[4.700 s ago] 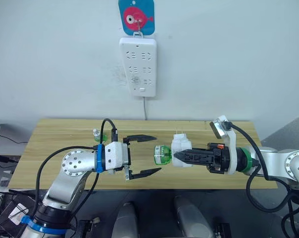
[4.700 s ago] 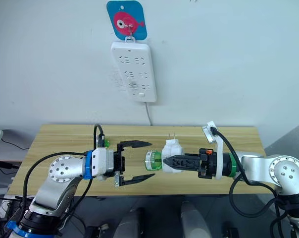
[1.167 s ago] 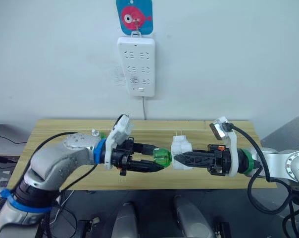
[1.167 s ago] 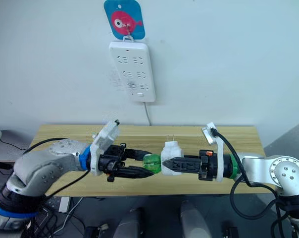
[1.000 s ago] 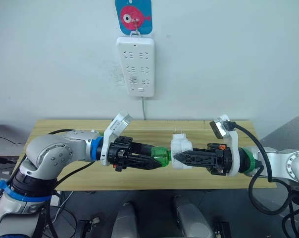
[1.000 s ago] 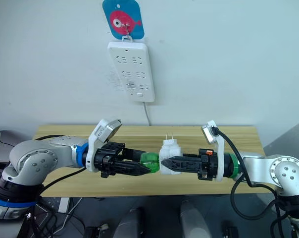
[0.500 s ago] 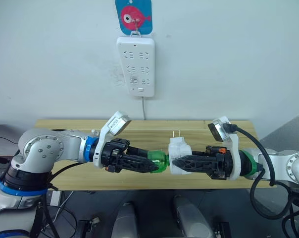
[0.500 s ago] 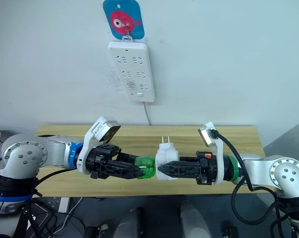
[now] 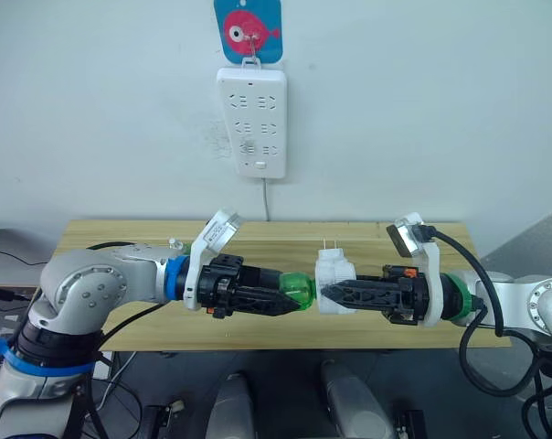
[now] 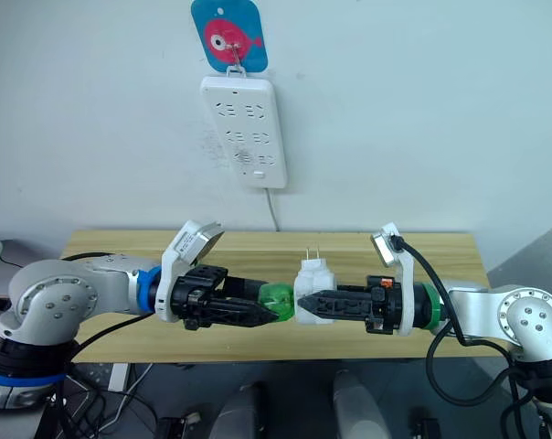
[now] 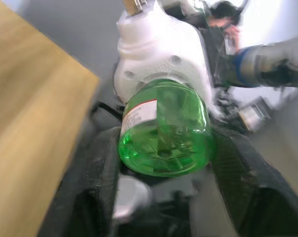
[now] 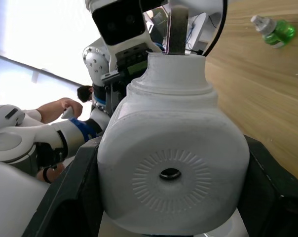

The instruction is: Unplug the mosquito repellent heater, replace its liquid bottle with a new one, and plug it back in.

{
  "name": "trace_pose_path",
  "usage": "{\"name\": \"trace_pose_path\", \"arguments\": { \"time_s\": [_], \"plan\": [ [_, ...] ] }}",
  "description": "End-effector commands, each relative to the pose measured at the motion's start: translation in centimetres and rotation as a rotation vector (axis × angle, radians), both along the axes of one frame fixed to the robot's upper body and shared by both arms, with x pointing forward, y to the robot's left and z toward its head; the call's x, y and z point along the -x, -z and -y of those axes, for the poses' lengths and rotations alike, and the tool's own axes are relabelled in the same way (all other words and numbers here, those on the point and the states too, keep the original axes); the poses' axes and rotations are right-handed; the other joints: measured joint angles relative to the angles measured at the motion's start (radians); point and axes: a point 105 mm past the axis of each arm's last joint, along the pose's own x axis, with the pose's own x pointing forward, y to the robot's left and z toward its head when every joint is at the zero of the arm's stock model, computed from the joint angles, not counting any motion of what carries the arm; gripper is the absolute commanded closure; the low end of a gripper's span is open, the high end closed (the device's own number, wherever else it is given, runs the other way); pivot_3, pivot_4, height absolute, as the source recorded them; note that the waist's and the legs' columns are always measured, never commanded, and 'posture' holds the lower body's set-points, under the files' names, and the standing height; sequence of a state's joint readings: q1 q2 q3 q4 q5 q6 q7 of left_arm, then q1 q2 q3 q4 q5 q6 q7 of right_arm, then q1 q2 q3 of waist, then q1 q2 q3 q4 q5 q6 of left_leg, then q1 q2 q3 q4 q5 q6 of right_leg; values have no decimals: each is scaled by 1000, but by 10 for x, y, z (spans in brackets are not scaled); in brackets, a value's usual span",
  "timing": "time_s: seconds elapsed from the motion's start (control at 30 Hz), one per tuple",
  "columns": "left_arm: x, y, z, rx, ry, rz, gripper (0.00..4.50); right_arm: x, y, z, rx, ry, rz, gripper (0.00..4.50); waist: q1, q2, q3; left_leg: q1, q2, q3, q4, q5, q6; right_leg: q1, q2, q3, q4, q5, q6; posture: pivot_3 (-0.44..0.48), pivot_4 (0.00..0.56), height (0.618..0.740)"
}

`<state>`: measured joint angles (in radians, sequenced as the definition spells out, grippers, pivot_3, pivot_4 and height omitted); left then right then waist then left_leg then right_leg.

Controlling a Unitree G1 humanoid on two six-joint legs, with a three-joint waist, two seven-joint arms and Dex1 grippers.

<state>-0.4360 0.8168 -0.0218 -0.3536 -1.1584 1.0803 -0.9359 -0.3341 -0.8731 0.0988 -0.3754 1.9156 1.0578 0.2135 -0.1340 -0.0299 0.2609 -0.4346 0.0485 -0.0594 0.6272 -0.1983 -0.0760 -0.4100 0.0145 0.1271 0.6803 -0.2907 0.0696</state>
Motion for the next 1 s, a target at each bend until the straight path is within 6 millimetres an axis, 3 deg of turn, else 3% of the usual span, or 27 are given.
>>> {"name": "trace_pose_path", "arguments": {
  "time_s": [0.03, 0.13, 0.3, 0.4, 0.57, 0.77, 1.0],
  "plan": [
    [6, -4, -5, -34, 24, 161, 323, 2, -7, 1, -13, -8, 23, 1460, -1, 0, 0, 0, 0, 0, 0, 0, 0, 0, 0, 0, 0, 0, 0, -167, 259, 740],
    [11, 9, -16, -102, 28, 185, 289, 1, -7, 1, -14, -7, 22, 1460, -1, 1, 0, 0, 0, 1, -1, 0, 0, 0, 0, 1, 0, 0, 0, -166, 258, 740],
    [7, 38, -30, -235, 1, 470, 289, 2, -7, 1, -16, -6, 22, 1460, 1, 1, 0, 0, 0, 1, -1, 0, 0, -1, -1, 1, -1, 0, -1, -167, 258, 740],
    [-6, 37, -24, -178, -111, 750, 289, 2, -6, 1, -17, -6, 23, 1460, 11, 0, 1, 0, 0, 3, -1, 0, 0, 0, -2, 2, -2, 0, -1, -165, 258, 740],
    [14, 27, 1, 19, -125, 1070, 289, 3, -6, -2, -23, -13, 22, 1460, 22, -1, 1, 0, -1, 6, -1, 0, 0, 0, -3, 4, -2, 0, -2, -166, 257, 740],
    [18, 32, 14, 72, -126, 1106, 289, 3, -7, -3, -22, -17, 24, 1460, 24, -1, 1, 0, 0, 5, 0, 0, 0, 0, -2, 4, -1, 0, -1, -176, 255, 740],
    [14, 31, 15, 83, -124, 1138, 289, 2, -7, -3, -22, -12, 27, 1460, 21, -1, 1, 0, -1, 5, 1, 0, 0, 0, -2, 4, -1, 0, 0, -180, 254, 740]
  ]
}}
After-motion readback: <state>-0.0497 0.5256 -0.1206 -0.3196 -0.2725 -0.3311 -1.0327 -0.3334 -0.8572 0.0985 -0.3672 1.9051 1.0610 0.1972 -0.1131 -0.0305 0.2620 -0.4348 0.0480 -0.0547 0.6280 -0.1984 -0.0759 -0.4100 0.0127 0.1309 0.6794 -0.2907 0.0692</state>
